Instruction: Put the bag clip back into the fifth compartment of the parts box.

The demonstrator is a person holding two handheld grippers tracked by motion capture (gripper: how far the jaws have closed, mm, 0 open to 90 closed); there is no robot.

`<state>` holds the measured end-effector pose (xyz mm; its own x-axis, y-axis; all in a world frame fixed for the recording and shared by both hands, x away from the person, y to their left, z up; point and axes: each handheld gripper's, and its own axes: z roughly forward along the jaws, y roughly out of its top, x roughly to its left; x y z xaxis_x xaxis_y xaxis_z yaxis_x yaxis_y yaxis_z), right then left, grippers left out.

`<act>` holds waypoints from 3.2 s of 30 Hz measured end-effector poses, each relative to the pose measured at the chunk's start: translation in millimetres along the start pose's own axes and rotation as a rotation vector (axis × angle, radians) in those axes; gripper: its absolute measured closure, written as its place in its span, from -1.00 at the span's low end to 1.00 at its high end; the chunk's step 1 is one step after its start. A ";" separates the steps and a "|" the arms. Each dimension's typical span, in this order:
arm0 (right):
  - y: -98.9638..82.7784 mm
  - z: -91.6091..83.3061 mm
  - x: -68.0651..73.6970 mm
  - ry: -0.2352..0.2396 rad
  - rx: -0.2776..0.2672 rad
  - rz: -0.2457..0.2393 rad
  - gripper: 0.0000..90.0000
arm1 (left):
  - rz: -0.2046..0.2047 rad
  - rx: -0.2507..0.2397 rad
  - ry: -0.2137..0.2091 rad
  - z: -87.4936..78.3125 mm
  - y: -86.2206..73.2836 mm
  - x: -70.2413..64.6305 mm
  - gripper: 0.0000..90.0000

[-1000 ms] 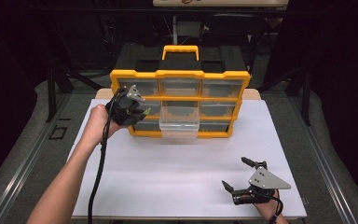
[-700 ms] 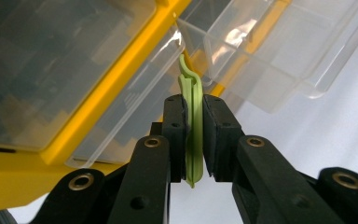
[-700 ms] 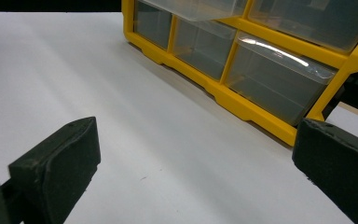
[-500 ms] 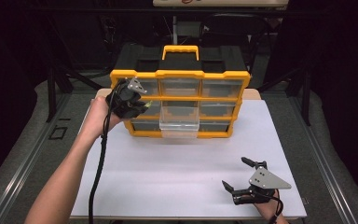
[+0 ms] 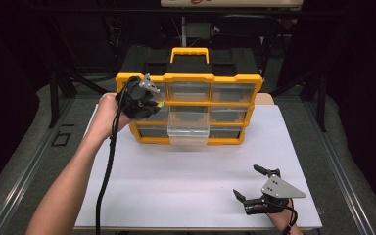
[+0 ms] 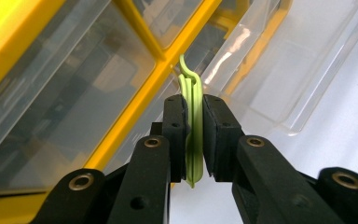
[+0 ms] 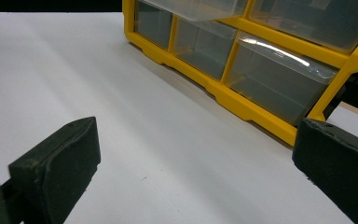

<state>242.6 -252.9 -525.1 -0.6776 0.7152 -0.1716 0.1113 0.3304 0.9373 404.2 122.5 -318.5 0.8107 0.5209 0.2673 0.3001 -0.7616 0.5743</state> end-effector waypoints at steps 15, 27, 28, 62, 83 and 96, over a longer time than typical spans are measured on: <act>-0.1 0.3 0.3 0.002 0.003 -0.001 -0.99 | 0.043 0.000 -0.025 8.0 20.1 -9.0 0.79; -0.5 0.7 -0.1 0.006 0.004 -0.001 -0.99 | 0.084 0.013 -0.077 26.3 32.4 -19.9 0.78; -0.5 0.8 -0.1 0.007 0.004 -0.001 -0.99 | 0.086 0.013 -0.087 28.4 33.0 -20.5 0.78; -0.3 0.0 0.9 0.013 0.005 0.002 -0.99 | -0.019 -0.069 -0.083 13.7 -25.0 -12.7 -0.85; -0.8 1.1 1.2 0.013 0.011 0.004 -0.99 | -0.092 -0.064 0.029 11.6 -104.4 -39.0 -1.00; -0.8 2.4 1.7 0.015 0.017 0.001 -0.99 | -0.170 -0.067 0.035 36.0 -162.0 -60.7 -1.00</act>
<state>243.0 -250.5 -526.9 -0.6883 0.7061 -0.1664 0.1239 0.3404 0.9321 324.5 200.3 -455.7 0.7327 0.6541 0.1877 0.3965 -0.6345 0.6634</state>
